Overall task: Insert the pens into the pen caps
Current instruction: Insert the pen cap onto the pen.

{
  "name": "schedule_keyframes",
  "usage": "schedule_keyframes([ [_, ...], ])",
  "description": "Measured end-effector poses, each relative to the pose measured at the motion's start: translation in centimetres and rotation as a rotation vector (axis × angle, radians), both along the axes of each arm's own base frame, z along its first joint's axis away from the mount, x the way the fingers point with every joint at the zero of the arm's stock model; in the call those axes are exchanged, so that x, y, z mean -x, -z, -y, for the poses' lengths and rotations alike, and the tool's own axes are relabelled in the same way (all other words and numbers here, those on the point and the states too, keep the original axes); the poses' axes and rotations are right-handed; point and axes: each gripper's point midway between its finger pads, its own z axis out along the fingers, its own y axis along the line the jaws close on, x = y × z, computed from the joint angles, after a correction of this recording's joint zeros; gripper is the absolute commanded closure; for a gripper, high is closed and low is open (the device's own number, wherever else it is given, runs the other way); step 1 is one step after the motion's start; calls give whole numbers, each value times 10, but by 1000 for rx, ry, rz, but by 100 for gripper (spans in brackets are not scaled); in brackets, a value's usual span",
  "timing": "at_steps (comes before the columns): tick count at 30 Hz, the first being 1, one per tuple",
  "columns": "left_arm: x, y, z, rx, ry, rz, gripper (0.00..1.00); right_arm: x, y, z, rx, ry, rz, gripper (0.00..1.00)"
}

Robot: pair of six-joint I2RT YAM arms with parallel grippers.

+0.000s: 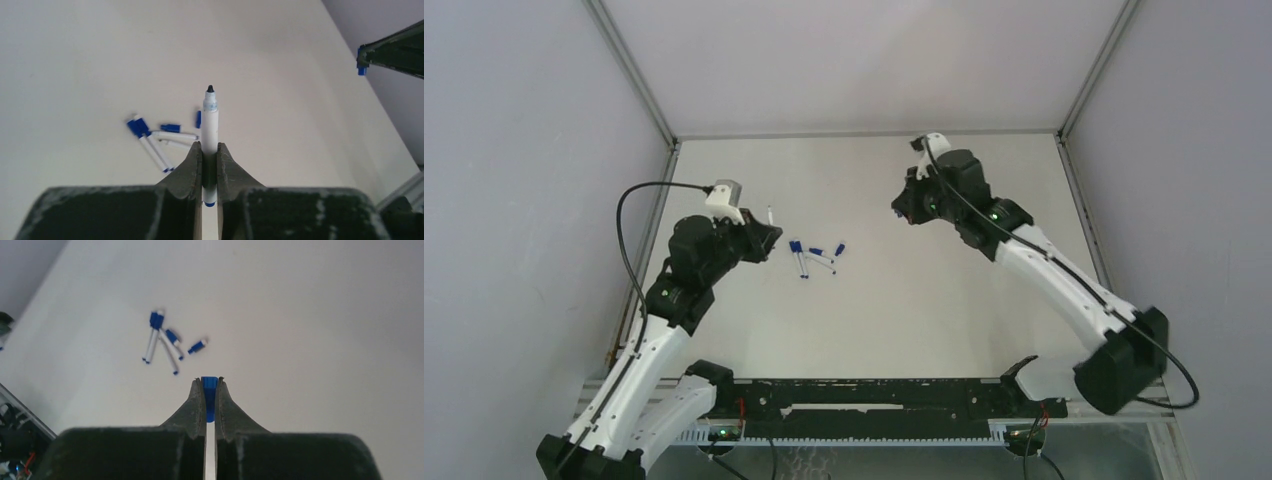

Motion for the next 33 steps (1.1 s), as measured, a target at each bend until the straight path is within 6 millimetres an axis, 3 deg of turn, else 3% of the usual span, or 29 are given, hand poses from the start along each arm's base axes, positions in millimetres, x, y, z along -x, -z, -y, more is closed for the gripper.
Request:
schedule_keyframes([
  [3, 2, -22, 29, -4, 97, 38, 100, 11, -38, 18, -77, 46, 136, 100],
  [7, 33, -52, 99, -3, 330, 117, 100, 30, -55, 40, -160, 100, 243, 100],
  [9, 41, -59, 121, 22, 400, 142, 100, 39, -70, 52, -210, 133, 299, 100],
  [15, 55, -63, 156, 59, 508, 167, 100, 67, -147, 70, -453, 166, 503, 100],
  [20, 73, -87, 178, 140, 623, 244, 100, 101, -197, 69, -692, 98, 584, 100],
  [24, 83, -101, 186, 184, 688, 281, 100, 117, -216, 60, -807, 10, 603, 100],
  [33, 113, -123, 211, 259, 886, 290, 100, 139, -222, 26, -883, -180, 606, 100],
])
